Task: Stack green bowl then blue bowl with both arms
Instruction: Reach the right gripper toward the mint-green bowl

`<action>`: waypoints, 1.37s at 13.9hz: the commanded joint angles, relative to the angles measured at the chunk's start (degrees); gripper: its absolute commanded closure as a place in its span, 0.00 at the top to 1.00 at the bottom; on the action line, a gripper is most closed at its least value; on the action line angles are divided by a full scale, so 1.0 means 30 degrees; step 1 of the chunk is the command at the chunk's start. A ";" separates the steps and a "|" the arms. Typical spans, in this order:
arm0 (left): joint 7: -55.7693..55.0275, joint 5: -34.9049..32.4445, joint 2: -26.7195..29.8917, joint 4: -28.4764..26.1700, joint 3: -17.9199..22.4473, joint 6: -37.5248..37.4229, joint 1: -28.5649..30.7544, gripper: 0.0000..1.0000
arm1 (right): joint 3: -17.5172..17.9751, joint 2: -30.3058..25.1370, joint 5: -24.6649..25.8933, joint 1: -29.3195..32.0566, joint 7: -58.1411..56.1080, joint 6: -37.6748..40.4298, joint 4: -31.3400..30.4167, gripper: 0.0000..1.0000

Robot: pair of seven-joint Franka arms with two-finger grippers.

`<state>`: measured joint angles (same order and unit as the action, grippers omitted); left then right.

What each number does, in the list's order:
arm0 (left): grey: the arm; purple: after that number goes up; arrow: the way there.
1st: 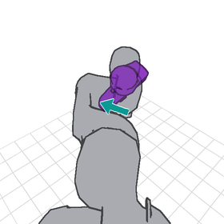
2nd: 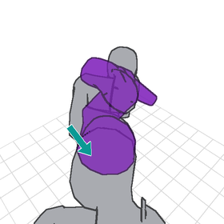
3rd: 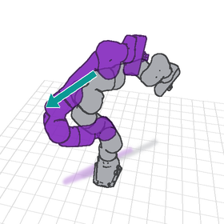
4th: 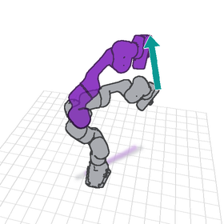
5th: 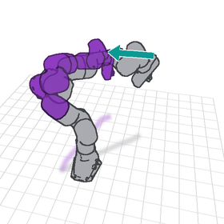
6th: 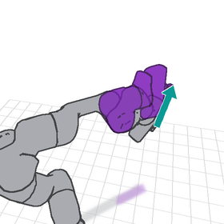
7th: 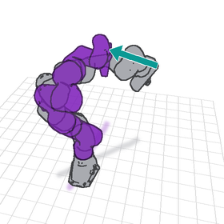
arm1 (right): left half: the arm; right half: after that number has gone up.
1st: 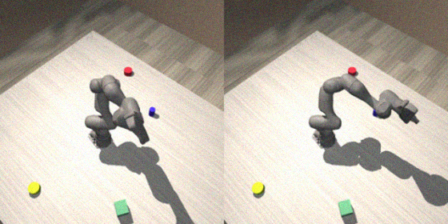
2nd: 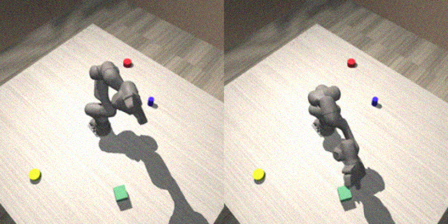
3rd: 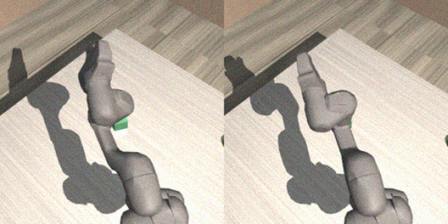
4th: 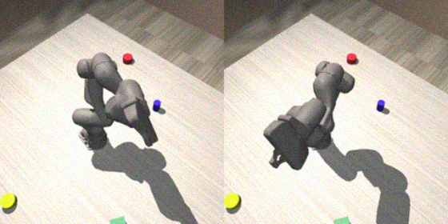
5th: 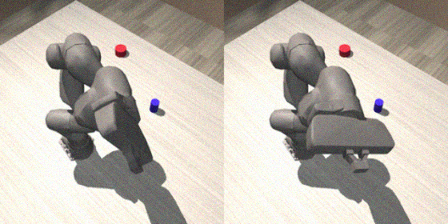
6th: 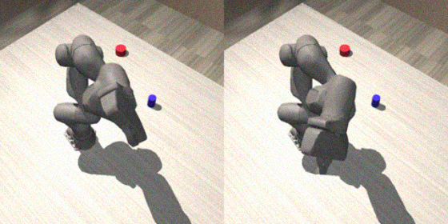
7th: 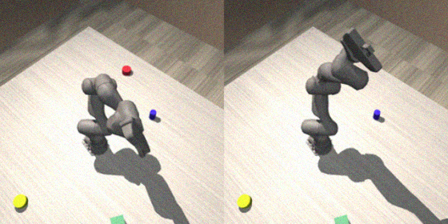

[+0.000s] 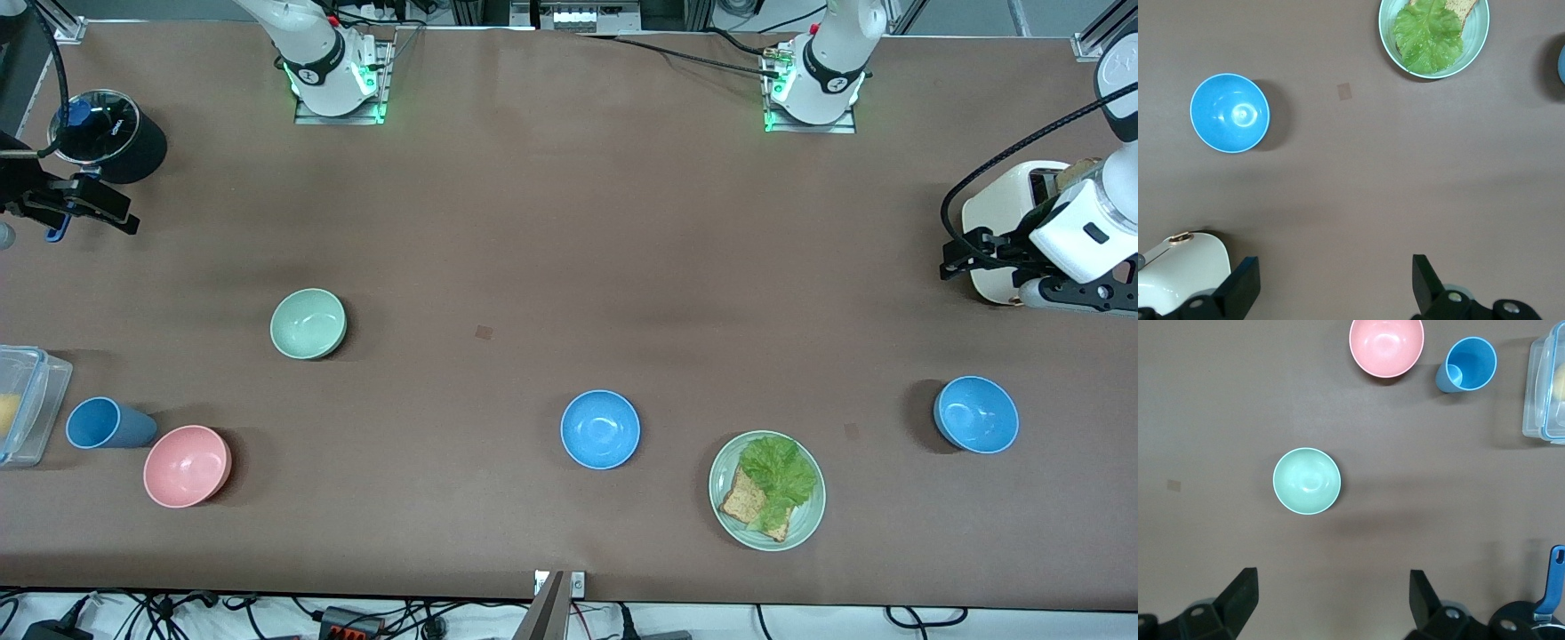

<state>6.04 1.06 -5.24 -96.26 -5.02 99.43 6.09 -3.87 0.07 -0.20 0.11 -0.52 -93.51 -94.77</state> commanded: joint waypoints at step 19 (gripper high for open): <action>0.0124 0.0204 -0.0626 0.0739 0.0032 -0.0594 -0.0010 1.00 | 0.0002 0.8934 0.0859 -0.0888 0.0230 -0.5940 -0.0898 1.00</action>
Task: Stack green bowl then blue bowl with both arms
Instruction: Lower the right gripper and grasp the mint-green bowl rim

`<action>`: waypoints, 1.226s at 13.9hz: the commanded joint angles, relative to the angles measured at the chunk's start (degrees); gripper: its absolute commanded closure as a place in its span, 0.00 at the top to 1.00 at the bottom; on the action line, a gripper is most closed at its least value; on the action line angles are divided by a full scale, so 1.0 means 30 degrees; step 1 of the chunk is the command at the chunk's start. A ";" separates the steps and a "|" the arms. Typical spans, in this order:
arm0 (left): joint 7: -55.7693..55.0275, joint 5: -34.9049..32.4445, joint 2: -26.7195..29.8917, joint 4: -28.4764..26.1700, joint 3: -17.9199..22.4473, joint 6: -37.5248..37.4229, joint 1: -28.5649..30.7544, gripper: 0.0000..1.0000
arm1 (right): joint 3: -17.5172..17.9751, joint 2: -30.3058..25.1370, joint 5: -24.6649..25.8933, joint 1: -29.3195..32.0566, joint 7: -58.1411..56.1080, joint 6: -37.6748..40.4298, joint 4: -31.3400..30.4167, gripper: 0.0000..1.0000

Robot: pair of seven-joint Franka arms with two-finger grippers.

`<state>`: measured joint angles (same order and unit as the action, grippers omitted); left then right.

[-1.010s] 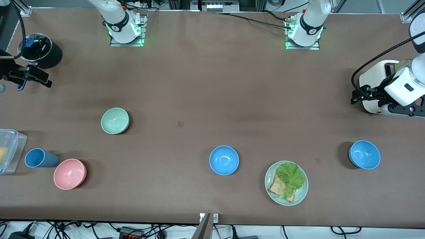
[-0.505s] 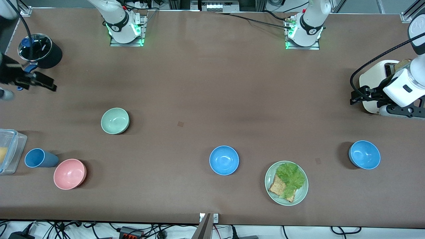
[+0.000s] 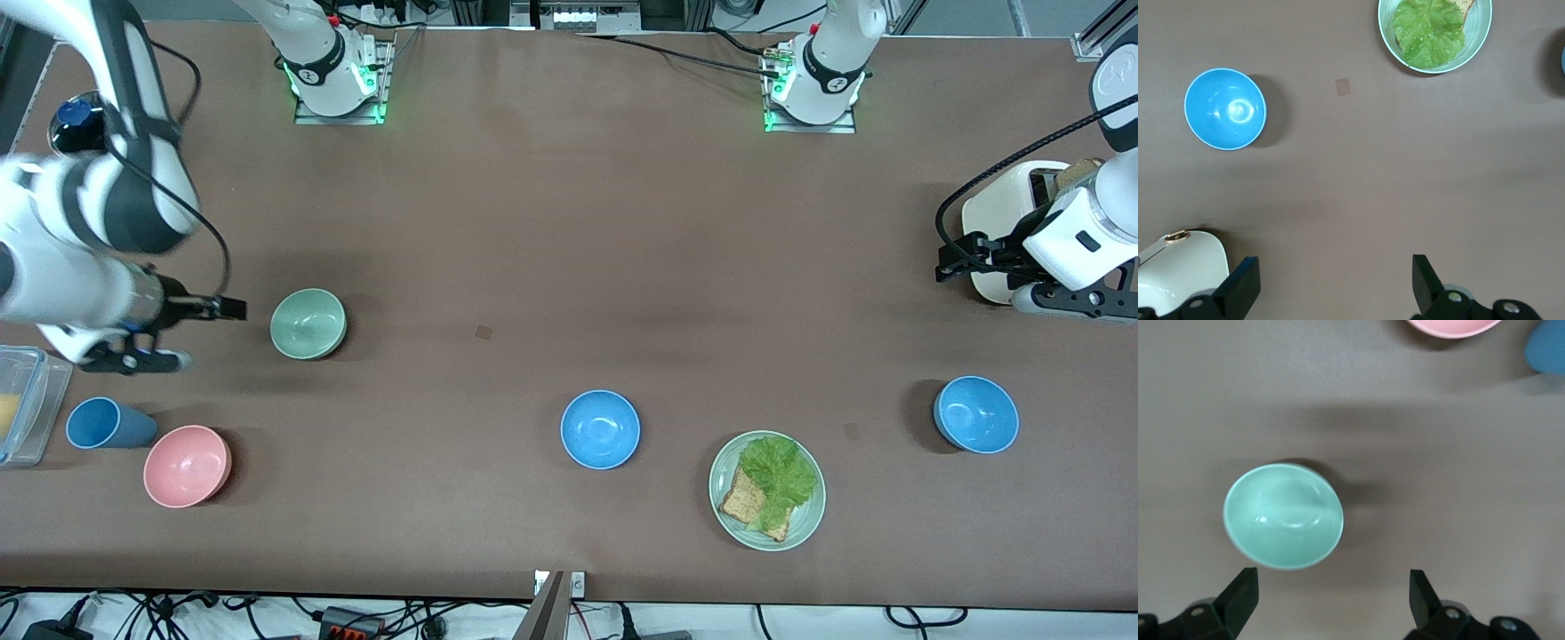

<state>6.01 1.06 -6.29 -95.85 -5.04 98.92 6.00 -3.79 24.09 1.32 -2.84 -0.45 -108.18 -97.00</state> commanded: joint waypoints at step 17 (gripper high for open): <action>0.0193 0.0233 -0.0656 0.0603 0.0244 -0.0424 0.0168 1.00 | 0.0091 0.2399 -0.1139 -0.0369 0.0502 -0.3493 -0.2675 0.00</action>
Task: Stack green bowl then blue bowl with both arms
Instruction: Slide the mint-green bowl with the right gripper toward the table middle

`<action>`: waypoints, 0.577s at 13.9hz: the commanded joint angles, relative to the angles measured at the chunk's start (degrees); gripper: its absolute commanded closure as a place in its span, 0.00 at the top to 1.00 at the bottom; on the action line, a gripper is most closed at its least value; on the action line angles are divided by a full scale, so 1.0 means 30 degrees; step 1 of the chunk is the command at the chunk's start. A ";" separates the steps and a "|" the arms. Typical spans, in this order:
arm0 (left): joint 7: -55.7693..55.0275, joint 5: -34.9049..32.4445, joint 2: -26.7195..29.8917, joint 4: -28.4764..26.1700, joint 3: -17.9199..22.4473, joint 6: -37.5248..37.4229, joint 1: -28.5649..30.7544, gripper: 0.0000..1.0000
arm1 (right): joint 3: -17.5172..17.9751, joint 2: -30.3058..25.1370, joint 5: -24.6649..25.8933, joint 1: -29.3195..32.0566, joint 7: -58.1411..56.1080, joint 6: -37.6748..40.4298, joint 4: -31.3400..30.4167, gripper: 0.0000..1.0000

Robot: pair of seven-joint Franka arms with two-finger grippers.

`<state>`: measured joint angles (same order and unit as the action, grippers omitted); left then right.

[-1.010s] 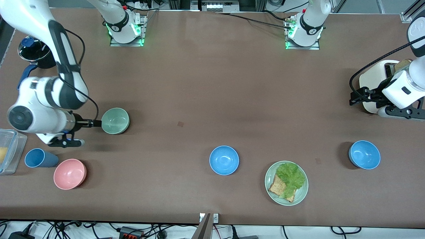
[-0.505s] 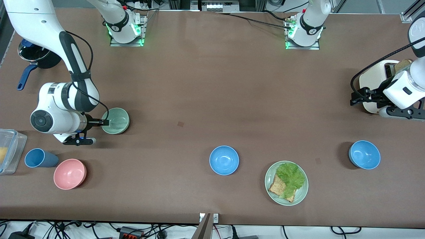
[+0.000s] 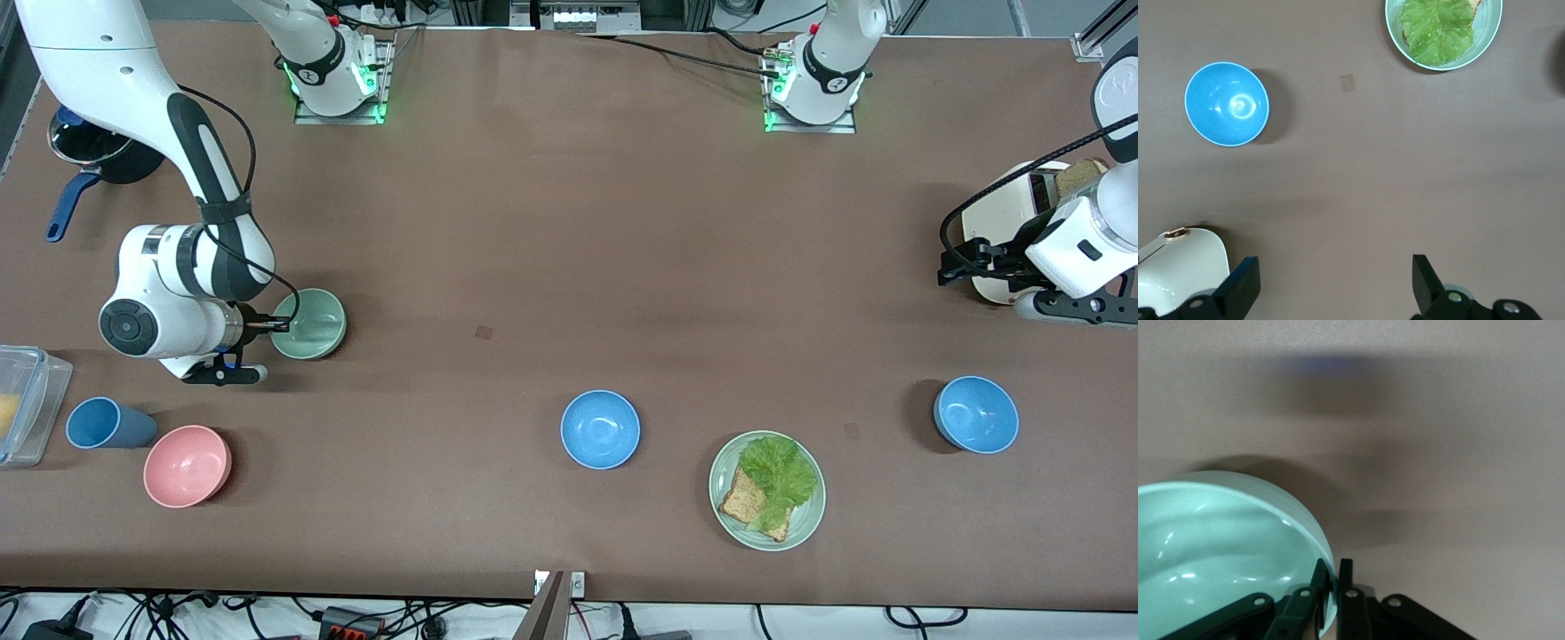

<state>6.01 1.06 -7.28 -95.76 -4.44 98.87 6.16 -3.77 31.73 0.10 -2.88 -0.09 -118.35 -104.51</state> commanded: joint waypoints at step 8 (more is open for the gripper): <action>0.0193 0.0233 -0.0734 0.0601 0.0044 -0.0377 0.0320 1.00 | 0.0671 -0.0322 -0.3343 -0.6937 0.5754 0.1481 0.3253 0.00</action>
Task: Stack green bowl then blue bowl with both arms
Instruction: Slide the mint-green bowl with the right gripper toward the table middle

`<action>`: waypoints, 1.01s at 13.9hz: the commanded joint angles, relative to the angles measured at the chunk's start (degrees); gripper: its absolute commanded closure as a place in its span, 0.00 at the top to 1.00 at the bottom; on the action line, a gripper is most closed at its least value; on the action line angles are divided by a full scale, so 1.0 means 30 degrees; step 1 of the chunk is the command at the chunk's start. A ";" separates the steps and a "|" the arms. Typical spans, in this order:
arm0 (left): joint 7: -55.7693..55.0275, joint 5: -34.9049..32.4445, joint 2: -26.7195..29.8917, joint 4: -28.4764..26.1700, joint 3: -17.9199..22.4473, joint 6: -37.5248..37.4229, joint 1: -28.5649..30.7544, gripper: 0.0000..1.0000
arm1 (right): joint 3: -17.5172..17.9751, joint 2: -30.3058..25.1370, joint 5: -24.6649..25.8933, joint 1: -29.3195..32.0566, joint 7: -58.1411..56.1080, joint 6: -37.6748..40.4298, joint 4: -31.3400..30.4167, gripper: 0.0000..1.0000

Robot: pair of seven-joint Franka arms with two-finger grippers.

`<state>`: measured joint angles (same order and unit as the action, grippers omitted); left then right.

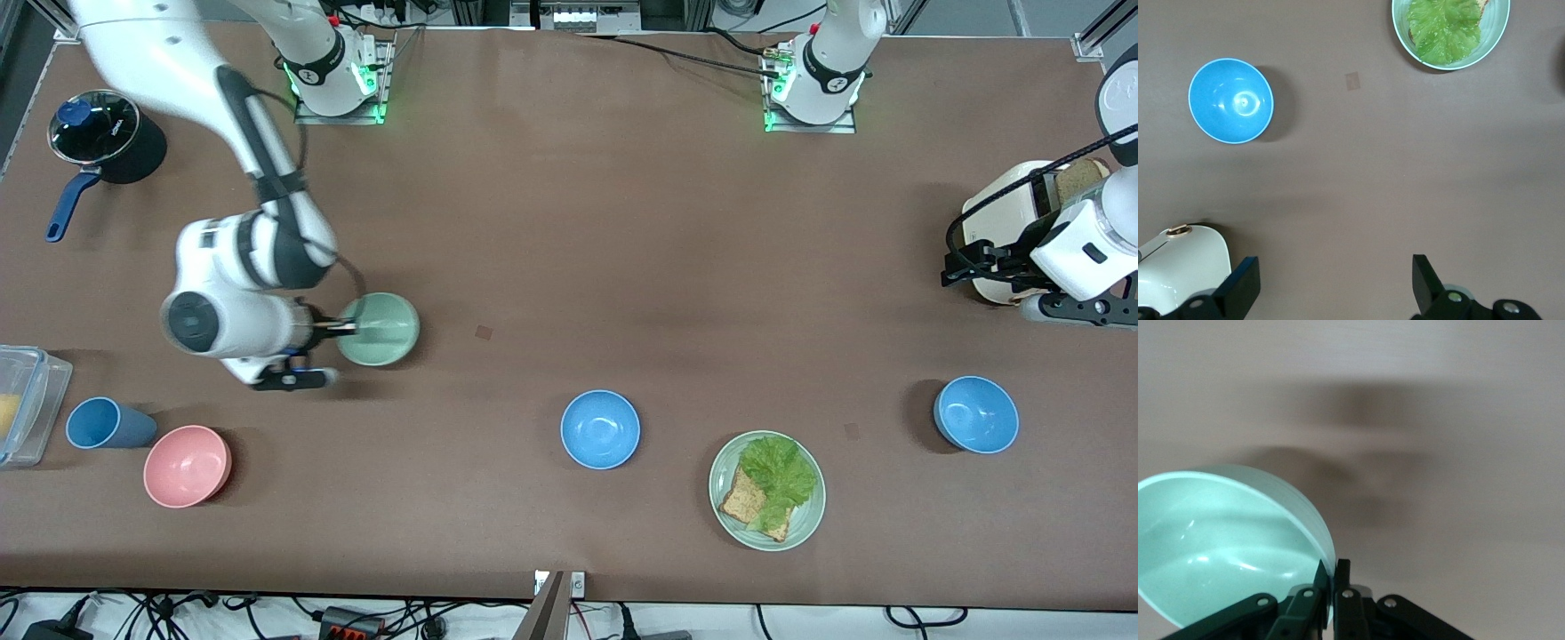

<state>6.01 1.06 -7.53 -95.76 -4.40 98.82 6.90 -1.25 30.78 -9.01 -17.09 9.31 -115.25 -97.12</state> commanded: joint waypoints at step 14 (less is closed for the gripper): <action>0.0309 -0.0967 -0.6655 0.4115 0.0060 0.0771 0.3202 1.00 | -0.0229 0.3332 -0.4057 -0.7955 0.6125 -0.1543 0.2491 0.00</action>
<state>6.17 -0.51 -23.42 -87.02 -4.01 99.87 15.41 -1.09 39.83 -20.02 -40.01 27.01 -119.59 -91.01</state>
